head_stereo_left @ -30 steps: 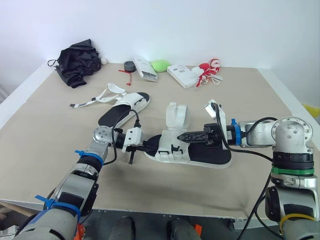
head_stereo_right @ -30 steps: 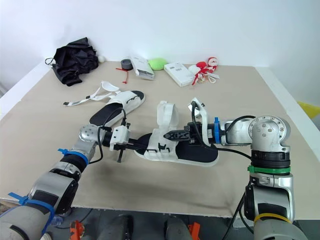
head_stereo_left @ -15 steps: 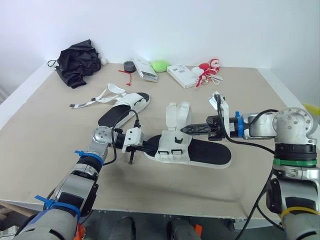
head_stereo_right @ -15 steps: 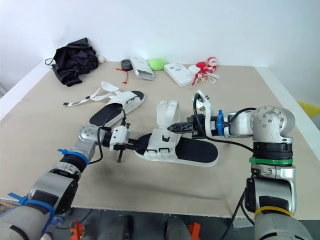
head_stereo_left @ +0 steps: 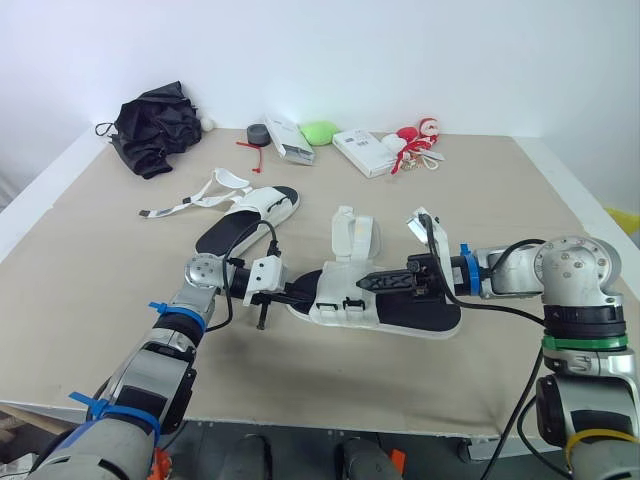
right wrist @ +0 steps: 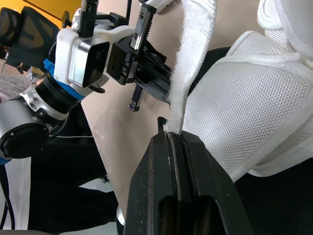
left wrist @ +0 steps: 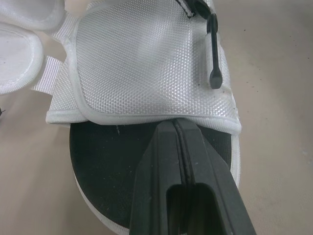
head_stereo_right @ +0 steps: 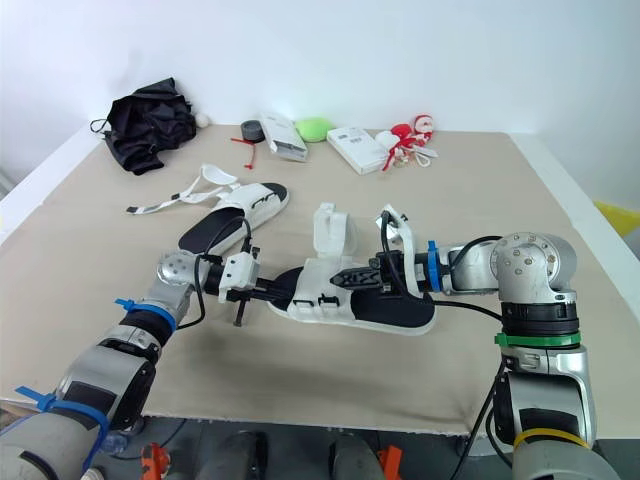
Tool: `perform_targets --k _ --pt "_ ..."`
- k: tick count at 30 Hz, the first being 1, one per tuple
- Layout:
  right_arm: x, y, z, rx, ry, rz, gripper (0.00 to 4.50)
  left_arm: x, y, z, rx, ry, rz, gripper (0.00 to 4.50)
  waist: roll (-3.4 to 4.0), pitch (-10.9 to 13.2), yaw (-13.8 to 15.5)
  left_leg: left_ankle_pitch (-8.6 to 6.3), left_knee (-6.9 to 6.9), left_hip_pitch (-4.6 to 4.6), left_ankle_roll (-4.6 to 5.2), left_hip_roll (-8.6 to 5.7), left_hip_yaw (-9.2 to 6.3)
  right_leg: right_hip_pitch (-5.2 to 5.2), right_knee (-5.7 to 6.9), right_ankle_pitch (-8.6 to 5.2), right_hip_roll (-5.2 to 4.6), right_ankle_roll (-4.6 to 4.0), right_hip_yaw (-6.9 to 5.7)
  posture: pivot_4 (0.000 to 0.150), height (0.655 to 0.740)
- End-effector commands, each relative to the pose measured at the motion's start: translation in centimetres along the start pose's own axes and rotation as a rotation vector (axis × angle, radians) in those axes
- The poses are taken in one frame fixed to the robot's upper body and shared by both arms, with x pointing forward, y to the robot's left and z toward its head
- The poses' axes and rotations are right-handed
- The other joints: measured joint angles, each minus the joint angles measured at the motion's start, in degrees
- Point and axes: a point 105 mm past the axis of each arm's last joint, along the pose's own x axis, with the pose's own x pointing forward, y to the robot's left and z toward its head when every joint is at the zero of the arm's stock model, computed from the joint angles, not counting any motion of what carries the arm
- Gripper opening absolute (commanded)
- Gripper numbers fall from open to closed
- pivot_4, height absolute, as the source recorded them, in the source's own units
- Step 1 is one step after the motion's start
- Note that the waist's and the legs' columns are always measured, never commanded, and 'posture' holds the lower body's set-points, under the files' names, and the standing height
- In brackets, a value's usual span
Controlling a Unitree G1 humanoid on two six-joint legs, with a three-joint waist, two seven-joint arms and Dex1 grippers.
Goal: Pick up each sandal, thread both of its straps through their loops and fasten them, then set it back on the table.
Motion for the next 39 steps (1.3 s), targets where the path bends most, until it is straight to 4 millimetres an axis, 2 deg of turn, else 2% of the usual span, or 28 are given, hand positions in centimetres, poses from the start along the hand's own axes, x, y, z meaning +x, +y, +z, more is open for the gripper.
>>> perform_targets --k 1,6,13,18,28,39 --pt "0.9 -1.8 -0.8 0.028 0.069 -0.11 0.1 0.0 -4.4 -4.4 -0.189 0.133 -0.118 0.0 0.03 -0.1 0.0 0.0 0.0 0.0 0.0 0.0 0.01 -0.01 0.0 0.0 0.0 0.0 0.0 0.15 0.74" --pt "1.6 -4.0 -0.7 0.045 0.094 -0.209 0.1 0.0 -4.3 -4.3 -0.187 0.132 -0.12 0.0 0.01 -0.2 0.0 -0.01 -0.02 0.0 0.0 0.02 0.02 -0.18 -0.03 -0.02 0.0 -0.04 -0.02 0.15 0.74" --pt "1.8 -5.0 -0.8 0.037 0.139 -0.223 0.1 -0.2 -4.5 -4.4 -0.189 0.135 -0.123 0.0 -0.05 -0.3 -0.1 -0.02 -0.01 0.02 0.0 0.03 0.02 -0.28 -0.03 -0.02 0.01 -0.04 0.0 0.15 0.74" --pt "0.7 -2.5 2.1 0.006 0.033 -0.08 0.1 -0.3 -4.5 -4.5 -0.189 0.137 -0.122 0.0 -0.02 -0.2 -0.1 -0.02 -0.02 0.02 -0.01 0.03 0.04 -0.34 -0.03 -0.02 0.01 -0.05 0.01 0.15 0.74" --pt "0.2 -1.1 1.7 0.016 0.025 -0.007 0.1 -0.3 -4.7 -4.6 -0.19 0.141 -0.129 0.0 -0.02 -0.2 -0.1 -0.02 -0.06 -0.04 0.0 0.03 0.09 -0.4 -0.03 -0.01 0.04 -0.05 0.0 0.15 0.74" --pt "-0.5 0.5 3.4 0.009 -0.045 0.05 0.1 -0.3 -4.8 -4.6 -0.194 0.142 -0.135 0.0 -0.01 -0.2 -0.1 -0.03 -0.06 -0.04 0.0 0.03 0.12 -0.41 -0.03 -0.01 0.05 -0.05 0.02 0.15 0.74"
